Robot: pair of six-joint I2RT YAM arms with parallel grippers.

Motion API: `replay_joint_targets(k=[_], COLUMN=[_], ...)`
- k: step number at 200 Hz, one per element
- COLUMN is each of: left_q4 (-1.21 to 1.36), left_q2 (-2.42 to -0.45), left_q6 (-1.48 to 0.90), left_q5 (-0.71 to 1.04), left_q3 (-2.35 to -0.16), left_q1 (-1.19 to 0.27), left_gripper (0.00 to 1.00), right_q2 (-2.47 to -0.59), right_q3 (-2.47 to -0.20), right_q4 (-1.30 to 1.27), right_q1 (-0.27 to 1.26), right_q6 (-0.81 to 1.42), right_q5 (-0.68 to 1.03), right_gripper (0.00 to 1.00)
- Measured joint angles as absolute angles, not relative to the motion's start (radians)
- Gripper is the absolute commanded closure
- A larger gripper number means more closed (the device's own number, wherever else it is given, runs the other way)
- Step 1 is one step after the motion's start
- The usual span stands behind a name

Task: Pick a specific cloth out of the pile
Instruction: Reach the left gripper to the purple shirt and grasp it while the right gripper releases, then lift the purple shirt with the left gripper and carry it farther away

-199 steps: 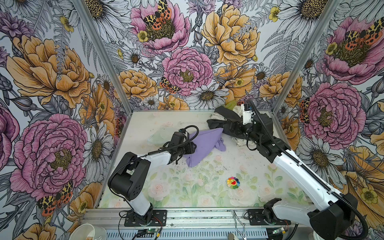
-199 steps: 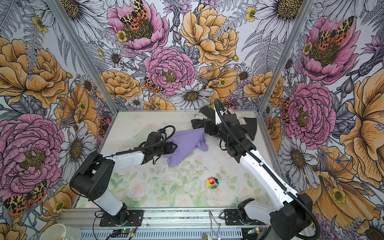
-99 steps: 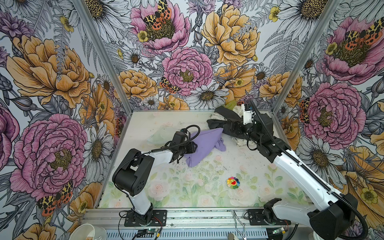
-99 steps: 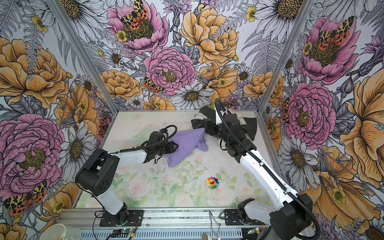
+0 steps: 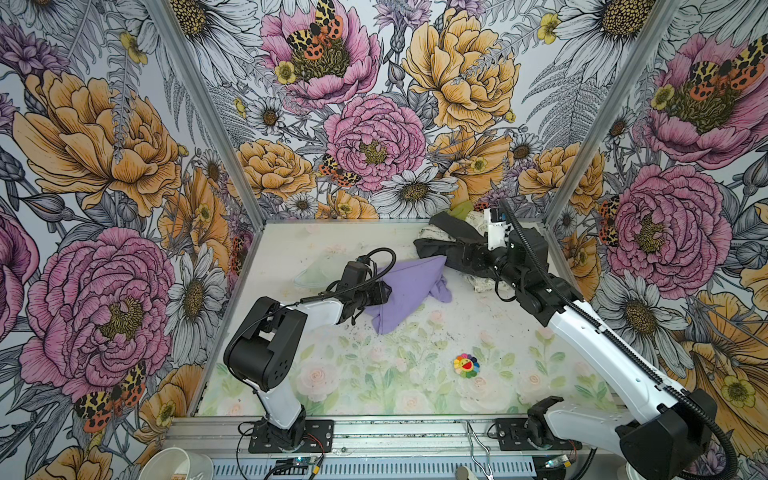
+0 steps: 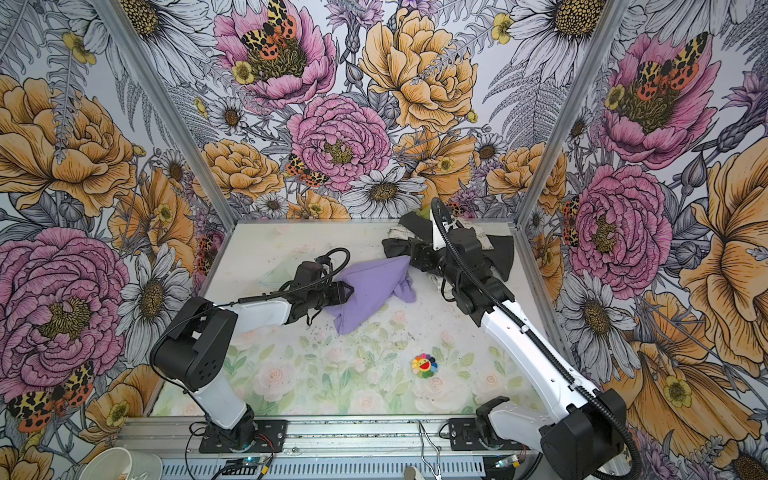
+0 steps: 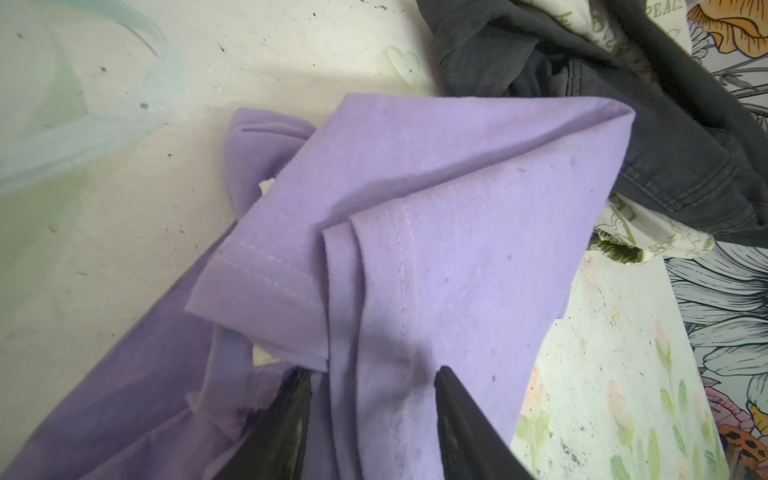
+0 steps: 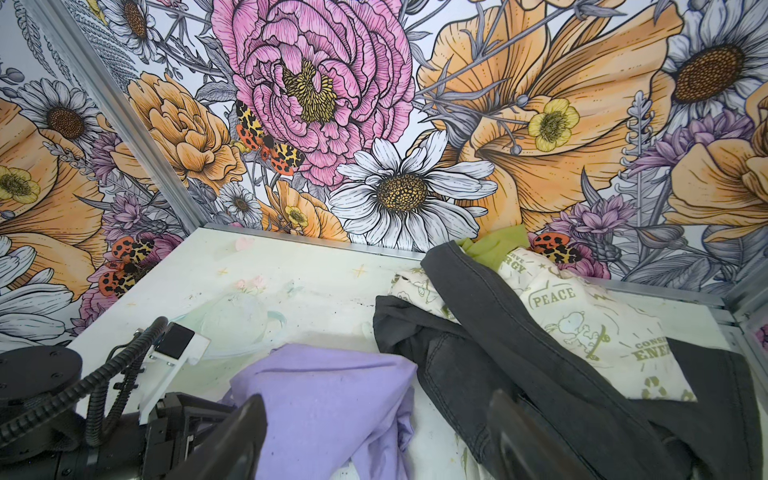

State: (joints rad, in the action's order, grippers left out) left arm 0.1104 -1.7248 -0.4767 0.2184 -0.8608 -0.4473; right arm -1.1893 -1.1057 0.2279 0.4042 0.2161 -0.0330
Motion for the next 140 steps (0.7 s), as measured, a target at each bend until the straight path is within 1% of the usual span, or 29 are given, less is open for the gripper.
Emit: replay_joint_targets(k=[23,29,48,62,89,122,140], left_q4=[0.114,0.117,0.122,0.124,0.135,0.139,0.138], left_q2=[-1.759,-1.768,-1.787,-1.789,-1.789,-1.779,-1.742], left_q6=[-0.479,-0.483,-0.493,-0.500,-0.503,-0.510,-0.509], left_q5=[0.220,0.221,0.228,0.233,0.241,0.246,0.244], left_q3=[-0.881,-0.885,-0.890,-0.890,-0.890,-0.890,-0.888], left_q1=[-0.449,-0.450,-0.449,-0.449,-0.450,-0.450,-0.450], left_gripper=[0.53,0.57,0.66,0.75,1.00,1.00,1.00], right_q2=[-1.189,-1.189,-1.188,-1.185,-1.180,-1.176,-1.176], right_q3=[-1.102,-1.101,-1.100,-1.100,-1.098,-1.089,-1.083], right_q4=[0.228,0.228,0.228,0.228,0.228,0.228,0.228], right_q1=[0.404,0.404,0.402,0.401,0.400,0.398,0.398], right_q6=[0.216,0.216,0.216,0.216,0.216,0.216,0.216], right_q5=[-0.033,-0.032,-0.032,-0.030,-0.030,-0.030,-0.030], right_gripper=[0.16,0.16,0.16,0.16,0.16,0.16,0.16])
